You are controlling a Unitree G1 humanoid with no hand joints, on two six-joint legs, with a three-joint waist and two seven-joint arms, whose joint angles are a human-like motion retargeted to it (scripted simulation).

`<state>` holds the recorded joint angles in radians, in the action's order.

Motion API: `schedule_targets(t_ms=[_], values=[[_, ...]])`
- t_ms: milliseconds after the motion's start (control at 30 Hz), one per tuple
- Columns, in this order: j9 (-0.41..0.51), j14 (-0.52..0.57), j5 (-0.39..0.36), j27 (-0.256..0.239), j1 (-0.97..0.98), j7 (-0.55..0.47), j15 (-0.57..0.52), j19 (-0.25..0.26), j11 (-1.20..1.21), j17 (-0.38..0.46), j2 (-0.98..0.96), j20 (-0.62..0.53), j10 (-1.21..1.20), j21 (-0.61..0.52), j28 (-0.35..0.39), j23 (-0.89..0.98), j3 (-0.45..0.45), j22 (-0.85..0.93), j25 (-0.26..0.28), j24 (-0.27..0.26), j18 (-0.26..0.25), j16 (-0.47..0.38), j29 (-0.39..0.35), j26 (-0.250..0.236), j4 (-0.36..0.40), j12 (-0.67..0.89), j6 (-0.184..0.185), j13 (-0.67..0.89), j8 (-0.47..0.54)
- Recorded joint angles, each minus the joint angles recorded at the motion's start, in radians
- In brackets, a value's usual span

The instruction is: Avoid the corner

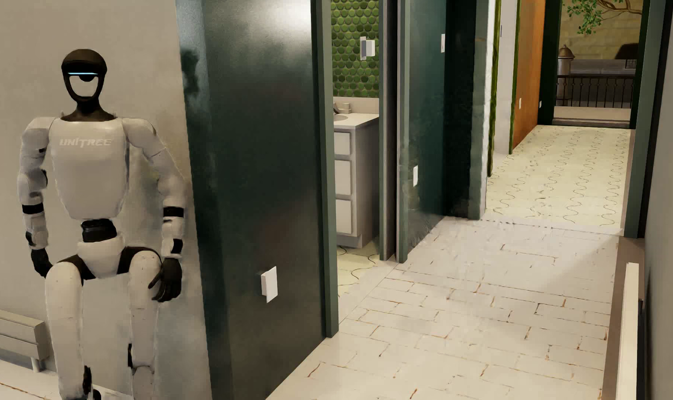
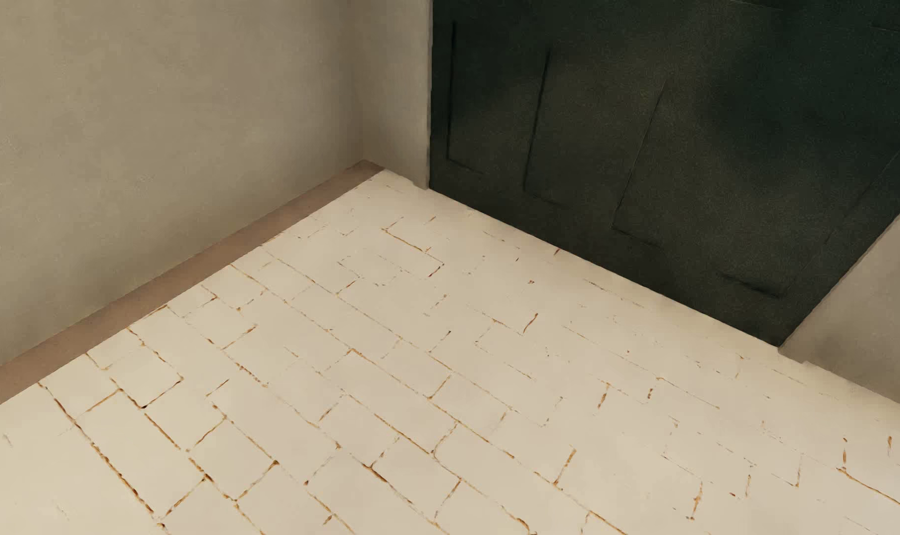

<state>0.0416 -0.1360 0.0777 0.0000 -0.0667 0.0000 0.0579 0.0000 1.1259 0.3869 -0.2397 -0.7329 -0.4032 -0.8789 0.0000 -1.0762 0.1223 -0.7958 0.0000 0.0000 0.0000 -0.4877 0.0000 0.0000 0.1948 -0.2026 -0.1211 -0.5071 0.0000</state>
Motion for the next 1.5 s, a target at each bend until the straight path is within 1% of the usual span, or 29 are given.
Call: schedule_targets(t_ms=[33,67,167,233,267,300,367,400,433,467,500,567,633,667,700,733,767,833,900,967,1000,1067,1133,1200,1267,1367,1433,1467,1500], values=[[0.014,-0.034,-0.019,0.000,-0.053,0.000,-0.002,0.000,-0.150,-0.002,-0.023,0.058,0.009,0.028,0.000,0.013,0.010,0.051,0.000,0.000,0.000,0.002,0.000,0.000,-0.007,0.013,0.008,0.002,0.000],[0.027,-0.056,-0.028,0.000,-0.099,0.000,-0.053,0.000,-0.317,-0.001,-0.031,0.101,0.017,0.043,0.000,0.024,0.013,0.099,0.000,0.000,0.000,0.004,0.000,0.000,-0.009,0.024,0.010,0.016,0.000],[0.038,-0.097,-0.028,0.000,-0.201,0.000,-0.263,0.000,-0.646,0.019,-0.059,0.143,0.020,0.187,0.000,0.081,-0.023,0.172,0.000,0.000,0.000,0.016,0.000,0.000,-0.023,0.025,0.018,0.052,0.000],[0.053,-0.084,-0.028,0.000,-0.286,0.000,-0.292,0.000,-0.637,0.045,-0.054,0.101,0.021,0.280,0.000,0.112,-0.038,0.143,0.000,0.000,0.000,0.021,0.000,0.000,-0.054,-0.015,0.031,0.075,0.000],[0.039,-0.057,-0.025,0.000,-0.306,0.000,-0.336,0.000,-0.603,0.055,-0.055,0.058,0.018,0.317,0.000,0.116,-0.040,0.101,0.000,0.000,0.000,0.018,0.000,0.000,-0.066,-0.044,0.031,0.085,0.000],[0.030,0.000,-0.036,0.000,-0.329,0.000,-0.353,0.000,-0.562,0.063,-0.042,0.000,0.010,0.330,0.000,0.109,-0.043,0.032,0.000,0.000,0.000,0.020,0.000,0.000,-0.095,-0.076,0.046,0.094,0.000],[0.018,0.215,-0.046,0.000,-0.241,0.000,-0.255,0.000,-0.516,0.077,0.036,-0.163,-0.180,0.310,0.000,0.071,-0.048,-0.131,0.000,0.000,0.000,0.027,0.000,0.000,-0.146,-0.127,0.076,0.124,0.000],[-0.001,0.317,-0.045,0.000,-0.086,0.000,-0.189,0.000,-0.513,0.080,0.062,-0.267,-0.385,0.314,0.000,0.069,-0.041,-0.178,0.000,0.000,0.000,0.019,0.000,0.000,-0.162,-0.129,0.088,0.139,0.000],[-0.001,0.368,-0.047,0.000,0.067,0.000,-0.136,0.000,-0.520,0.089,0.090,-0.346,-0.600,0.318,0.000,0.090,-0.070,-0.196,0.000,0.000,0.000,0.006,0.000,0.000,-0.150,-0.117,0.101,0.147,0.000],[-0.014,0.367,-0.039,0.000,0.210,0.000,-0.098,0.000,-0.528,0.090,0.096,-0.327,-0.745,0.328,0.000,0.103,-0.118,-0.186,0.000,0.000,0.000,-0.008,0.000,0.000,-0.119,-0.120,0.096,0.158,0.000],[-0.021,0.353,-0.029,0.000,0.323,0.000,-0.070,0.000,-0.543,0.090,0.115,-0.276,-0.791,0.328,0.000,0.112,-0.163,-0.158,0.000,0.000,0.000,-0.021,0.000,0.000,-0.084,-0.135,0.083,0.171,0.000],[-0.014,0.373,-0.024,0.000,0.431,0.000,-0.030,0.000,-0.591,0.098,0.221,-0.178,-0.602,0.348,0.000,0.138,-0.224,-0.097,0.000,0.000,0.000,-0.030,0.000,0.000,-0.027,-0.172,0.068,0.186,0.000],[0.020,0.515,-0.070,0.000,0.406,0.000,0.011,0.000,-0.641,0.109,0.360,-0.108,-0.250,0.408,0.000,0.170,-0.282,-0.059,0.000,0.000,0.000,-0.006,0.000,0.000,-0.037,-0.207,0.093,0.174,0.000],[0.028,0.514,-0.089,0.000,0.392,0.000,0.037,0.000,-0.644,0.115,0.399,-0.103,-0.122,0.420,0.000,0.178,-0.305,-0.050,0.000,0.000,0.000,0.014,0.000,0.000,-0.041,-0.217,0.107,0.178,0.000],[0.030,0.398,-0.109,0.000,0.379,0.000,0.061,0.000,-0.648,0.118,0.433,-0.111,-0.049,0.419,0.000,0.181,-0.316,-0.044,0.000,0.000,0.000,0.036,0.000,0.000,-0.040,-0.226,0.117,0.188,0.000],[0.030,0.234,-0.125,0.000,0.362,0.000,0.079,0.000,-0.646,0.117,0.468,-0.131,-0.045,0.420,0.000,0.186,-0.316,-0.040,0.000,0.000,0.000,0.054,0.000,0.000,-0.038,-0.234,0.120,0.195,0.000],[0.023,0.202,-0.135,0.000,0.356,0.000,0.089,0.000,-0.637,0.110,0.497,-0.149,-0.064,0.427,0.000,0.196,-0.311,-0.036,0.000,0.000,0.000,0.065,0.000,0.000,-0.039,-0.244,0.118,0.190,0.000],[-0.023,0.213,-0.126,0.000,0.351,0.000,0.079,0.000,-0.596,0.088,0.513,-0.170,-0.079,0.442,0.000,0.221,-0.315,-0.045,0.000,0.000,0.000,0.076,0.000,0.000,-0.033,-0.262,0.093,0.146,0.000],[-0.047,0.254,-0.064,0.000,0.324,0.000,-0.034,0.000,-0.426,0.056,0.453,-0.201,-0.059,0.369,0.000,0.172,-0.285,-0.097,0.000,0.000,0.000,0.073,0.000,0.000,0.017,-0.237,0.041,0.123,0.000],[-0.067,0.069,0.030,0.000,0.265,0.000,-0.232,0.000,-0.077,0.039,0.255,-0.183,-0.072,0.271,0.000,0.129,-0.217,-0.092,0.000,0.000,0.000,0.044,0.000,0.000,0.031,-0.181,0.017,0.104,0.000],[-0.057,0.024,0.054,0.000,0.220,0.000,-0.235,0.000,0.053,0.036,0.179,-0.150,-0.065,0.221,0.000,0.107,-0.166,-0.081,0.000,0.000,0.000,0.033,0.000,0.000,0.038,-0.139,0.020,0.098,0.000],[-0.021,-0.025,0.059,0.000,0.101,0.000,-0.079,0.000,0.103,0.026,0.095,-0.007,-0.039,0.143,0.000,0.059,-0.111,-0.018,0.000,0.000,0.000,0.018,0.000,0.000,0.029,-0.072,0.043,0.075,0.000],[-0.001,-0.048,0.008,0.000,0.017,0.000,0.025,0.000,-0.064,0.024,0.010,0.152,-0.016,0.109,0.000,0.052,-0.072,0.102,0.000,0.000,0.000,0.006,0.000,0.000,0.016,-0.034,0.052,0.057,0.000],[0.019,-0.042,-0.038,0.000,-0.042,0.000,-0.052,0.000,-0.321,0.028,-0.026,0.212,0.007,0.134,0.000,0.058,-0.019,0.175,0.000,0.000,0.000,0.003,0.000,0.000,-0.002,0.010,0.056,0.056,0.000],[0.032,-0.044,-0.061,0.000,-0.095,0.000,-0.176,0.000,-0.528,0.046,-0.048,0.178,0.021,0.176,0.000,0.074,-0.003,0.158,0.000,0.000,0.000,0.015,0.000,0.000,-0.016,0.055,0.055,0.068,0.000],[0.056,-0.054,-0.113,0.000,-0.188,0.000,-0.252,0.000,-0.634,0.073,-0.083,0.082,0.024,0.265,0.000,0.099,-0.027,0.087,0.000,0.000,0.000,0.026,0.000,0.000,-0.032,0.024,0.044,0.110,0.000],[0.048,-0.047,-0.124,0.000,-0.247,0.000,-0.246,0.000,-0.615,0.083,-0.088,-0.070,0.023,0.372,0.000,0.140,-0.005,-0.008,0.000,0.000,0.000,0.025,0.000,0.000,-0.032,-0.027,0.029,0.114,0.000],[0.042,-0.025,-0.124,0.000,-0.282,0.000,-0.280,0.000,-0.593,0.091,-0.075,-0.169,0.026,0.408,0.000,0.157,0.020,-0.074,0.000,0.000,0.000,0.036,0.000,0.000,-0.050,-0.057,0.043,0.109,0.000],[0.034,0.022,-0.127,0.000,-0.299,0.000,-0.261,0.000,-0.552,0.101,-0.081,-0.262,0.022,0.416,0.000,0.153,0.030,-0.137,0.000,0.000,0.000,0.054,0.000,0.000,-0.067,-0.092,0.070,0.113,0.000]])
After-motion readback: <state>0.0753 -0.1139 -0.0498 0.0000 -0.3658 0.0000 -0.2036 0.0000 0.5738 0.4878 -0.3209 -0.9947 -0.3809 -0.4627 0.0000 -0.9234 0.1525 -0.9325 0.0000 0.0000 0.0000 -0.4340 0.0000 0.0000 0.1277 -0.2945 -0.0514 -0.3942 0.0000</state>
